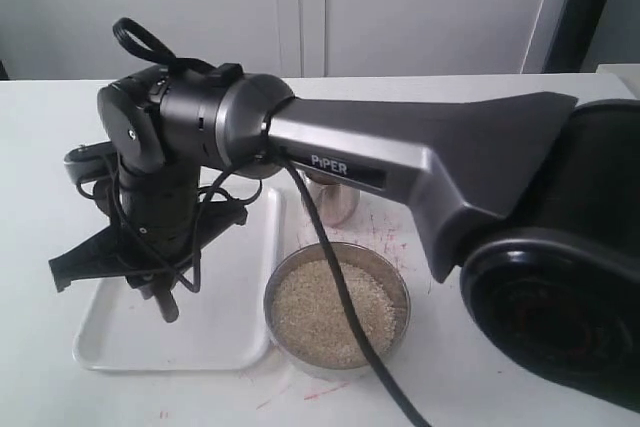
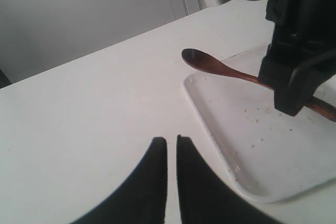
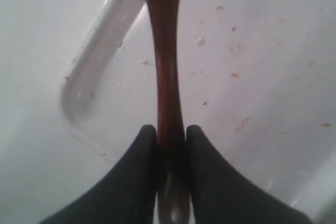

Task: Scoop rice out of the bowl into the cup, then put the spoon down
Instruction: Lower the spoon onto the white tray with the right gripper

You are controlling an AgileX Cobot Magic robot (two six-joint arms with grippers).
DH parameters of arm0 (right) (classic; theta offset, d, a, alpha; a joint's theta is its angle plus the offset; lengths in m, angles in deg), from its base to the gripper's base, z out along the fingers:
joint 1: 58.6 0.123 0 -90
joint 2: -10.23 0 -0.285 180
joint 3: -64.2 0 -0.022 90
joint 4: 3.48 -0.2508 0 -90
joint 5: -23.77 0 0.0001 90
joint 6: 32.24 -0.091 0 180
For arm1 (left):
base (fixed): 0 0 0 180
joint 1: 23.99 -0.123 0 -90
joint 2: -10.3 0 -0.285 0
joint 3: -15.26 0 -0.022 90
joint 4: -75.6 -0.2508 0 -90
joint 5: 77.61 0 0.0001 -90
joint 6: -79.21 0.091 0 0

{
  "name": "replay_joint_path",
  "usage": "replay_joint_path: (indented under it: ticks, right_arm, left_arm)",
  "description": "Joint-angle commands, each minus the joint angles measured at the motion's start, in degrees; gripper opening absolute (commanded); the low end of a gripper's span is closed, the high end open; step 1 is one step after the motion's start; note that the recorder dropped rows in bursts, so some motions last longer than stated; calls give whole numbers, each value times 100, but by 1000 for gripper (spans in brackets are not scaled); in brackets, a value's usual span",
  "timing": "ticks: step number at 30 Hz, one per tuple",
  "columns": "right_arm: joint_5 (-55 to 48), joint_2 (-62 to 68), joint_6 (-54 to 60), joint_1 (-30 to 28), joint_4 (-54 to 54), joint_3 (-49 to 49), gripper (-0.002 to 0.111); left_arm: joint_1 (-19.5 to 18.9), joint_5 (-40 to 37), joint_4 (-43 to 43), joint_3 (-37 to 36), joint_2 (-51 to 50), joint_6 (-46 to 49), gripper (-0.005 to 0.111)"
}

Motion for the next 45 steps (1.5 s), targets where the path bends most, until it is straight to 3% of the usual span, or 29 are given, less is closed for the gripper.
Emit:
replay_joint_path:
  ticks: [1,45]
  right_arm:
    - [-44,92,-43,-5,57,36,0]
    - [-424,302,-160,-39,631,36,0]
  left_arm:
    - [16,23,28,18,5,10,14]
    - [16,23,28,18,5,10,14]
